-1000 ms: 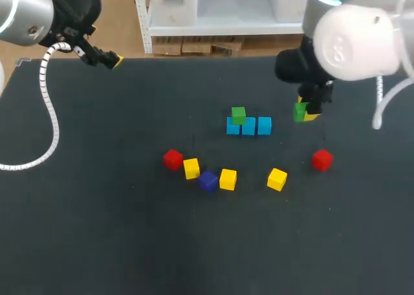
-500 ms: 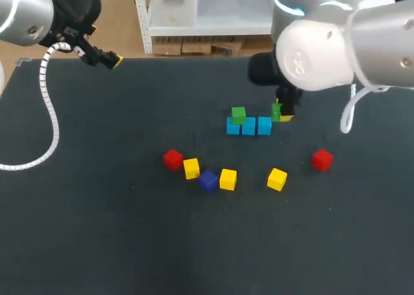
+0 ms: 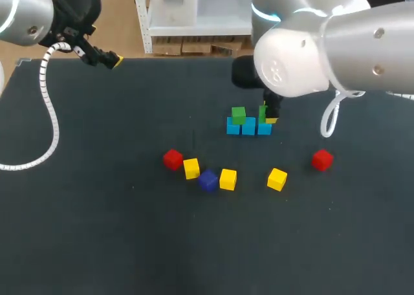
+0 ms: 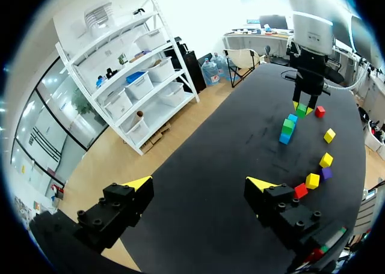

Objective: Place the blue cubes, place green cubes on the blue cubes, place the yellow cubes on the green cubes, then place the red cubes on the yellow cubes, and place purple cube on the red cubes.

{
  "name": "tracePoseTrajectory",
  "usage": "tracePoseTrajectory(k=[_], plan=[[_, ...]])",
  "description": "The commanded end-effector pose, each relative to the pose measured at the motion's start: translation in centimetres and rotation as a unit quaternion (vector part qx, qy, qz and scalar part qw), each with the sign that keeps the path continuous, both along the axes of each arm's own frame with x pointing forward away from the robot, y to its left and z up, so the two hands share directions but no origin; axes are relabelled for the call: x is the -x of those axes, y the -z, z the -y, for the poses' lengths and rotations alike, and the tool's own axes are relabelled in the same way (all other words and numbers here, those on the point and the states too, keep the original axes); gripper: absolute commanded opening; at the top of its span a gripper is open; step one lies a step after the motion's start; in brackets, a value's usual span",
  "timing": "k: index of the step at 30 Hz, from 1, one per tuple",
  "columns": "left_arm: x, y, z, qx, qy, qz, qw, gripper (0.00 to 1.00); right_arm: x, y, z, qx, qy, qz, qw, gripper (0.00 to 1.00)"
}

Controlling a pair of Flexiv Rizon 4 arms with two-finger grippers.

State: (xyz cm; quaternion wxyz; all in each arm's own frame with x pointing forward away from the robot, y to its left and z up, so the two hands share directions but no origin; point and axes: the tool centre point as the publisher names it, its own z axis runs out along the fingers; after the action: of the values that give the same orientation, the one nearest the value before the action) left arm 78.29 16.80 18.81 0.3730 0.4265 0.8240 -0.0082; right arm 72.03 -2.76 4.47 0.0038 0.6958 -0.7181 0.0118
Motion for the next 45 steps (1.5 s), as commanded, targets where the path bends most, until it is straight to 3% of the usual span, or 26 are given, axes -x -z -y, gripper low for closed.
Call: tracePoseTrajectory(k=[1, 45], plan=[[0.0, 0.0, -0.1, 0.002, 0.003, 0.000, 1.000, 1.00, 0.0, 0.2, -0.3, -0.010, -0.015, -0.002, 1.000, 0.00], [0.0, 0.0, -0.1, 0.002, 0.003, 0.000, 1.000, 1.00, -2.1, 2.8, -0.7, 0.004, -0.013, 0.001, 1.000, 0.00]])
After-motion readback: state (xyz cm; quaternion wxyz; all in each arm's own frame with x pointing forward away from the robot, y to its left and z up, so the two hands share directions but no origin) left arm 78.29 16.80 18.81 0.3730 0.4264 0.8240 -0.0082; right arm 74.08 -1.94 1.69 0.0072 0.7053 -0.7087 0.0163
